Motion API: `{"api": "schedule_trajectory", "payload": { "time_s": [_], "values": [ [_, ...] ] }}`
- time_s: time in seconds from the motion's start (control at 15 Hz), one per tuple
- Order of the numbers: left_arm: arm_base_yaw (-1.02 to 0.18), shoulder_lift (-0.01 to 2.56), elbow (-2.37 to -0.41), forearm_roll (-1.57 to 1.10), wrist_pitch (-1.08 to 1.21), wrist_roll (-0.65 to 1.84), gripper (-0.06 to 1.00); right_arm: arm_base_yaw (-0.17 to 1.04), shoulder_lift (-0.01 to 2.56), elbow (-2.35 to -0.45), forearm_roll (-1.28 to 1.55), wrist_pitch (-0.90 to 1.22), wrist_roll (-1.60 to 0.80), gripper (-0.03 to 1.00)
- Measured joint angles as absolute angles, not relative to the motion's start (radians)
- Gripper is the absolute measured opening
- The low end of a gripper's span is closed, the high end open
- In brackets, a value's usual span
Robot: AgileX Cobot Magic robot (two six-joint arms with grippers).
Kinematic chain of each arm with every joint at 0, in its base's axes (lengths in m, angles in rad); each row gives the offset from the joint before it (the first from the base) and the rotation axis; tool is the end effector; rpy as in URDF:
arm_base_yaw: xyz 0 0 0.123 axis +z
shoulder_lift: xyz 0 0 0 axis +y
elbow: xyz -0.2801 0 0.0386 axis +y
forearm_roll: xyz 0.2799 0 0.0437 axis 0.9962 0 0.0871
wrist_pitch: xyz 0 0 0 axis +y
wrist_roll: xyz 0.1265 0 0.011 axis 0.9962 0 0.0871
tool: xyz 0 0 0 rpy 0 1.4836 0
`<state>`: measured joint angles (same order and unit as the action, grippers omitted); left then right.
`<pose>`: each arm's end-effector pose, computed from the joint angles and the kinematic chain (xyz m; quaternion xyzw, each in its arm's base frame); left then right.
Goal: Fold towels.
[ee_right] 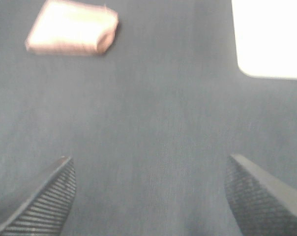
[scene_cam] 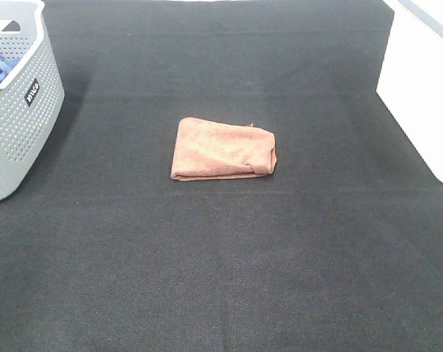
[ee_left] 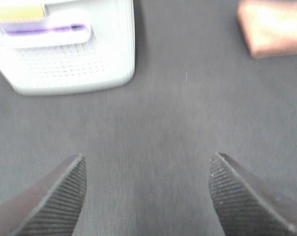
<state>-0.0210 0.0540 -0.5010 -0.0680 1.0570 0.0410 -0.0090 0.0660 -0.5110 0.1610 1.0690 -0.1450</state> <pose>0.0656 -0.0089 0.2738 0.0272 0.8649 -0.0290 0.5004 0.0654 0.0173 0.2762 -0.0601 0.8644 0.0423 0.4974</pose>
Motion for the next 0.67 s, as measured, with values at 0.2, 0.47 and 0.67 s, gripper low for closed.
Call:
{"api": "schedule_trajectory", "payload": {
  "time_s": [0.2, 0.47, 0.67],
  "values": [
    [-0.021, -0.004, -0.501, -0.068, 1.057, 0.041, 0.68, -0.009, -0.002, -0.511, 0.162, 1.068, -0.145, 0.79],
    [-0.021, -0.006, -0.501, -0.068, 1.057, 0.041, 0.68, -0.009, -0.003, -0.510, 0.162, 1.069, -0.145, 0.79],
    [-0.021, -0.006, -0.501, -0.068, 1.057, 0.041, 0.68, -0.009, -0.003, -0.509, 0.162, 1.069, -0.145, 0.79]
  ]
}}
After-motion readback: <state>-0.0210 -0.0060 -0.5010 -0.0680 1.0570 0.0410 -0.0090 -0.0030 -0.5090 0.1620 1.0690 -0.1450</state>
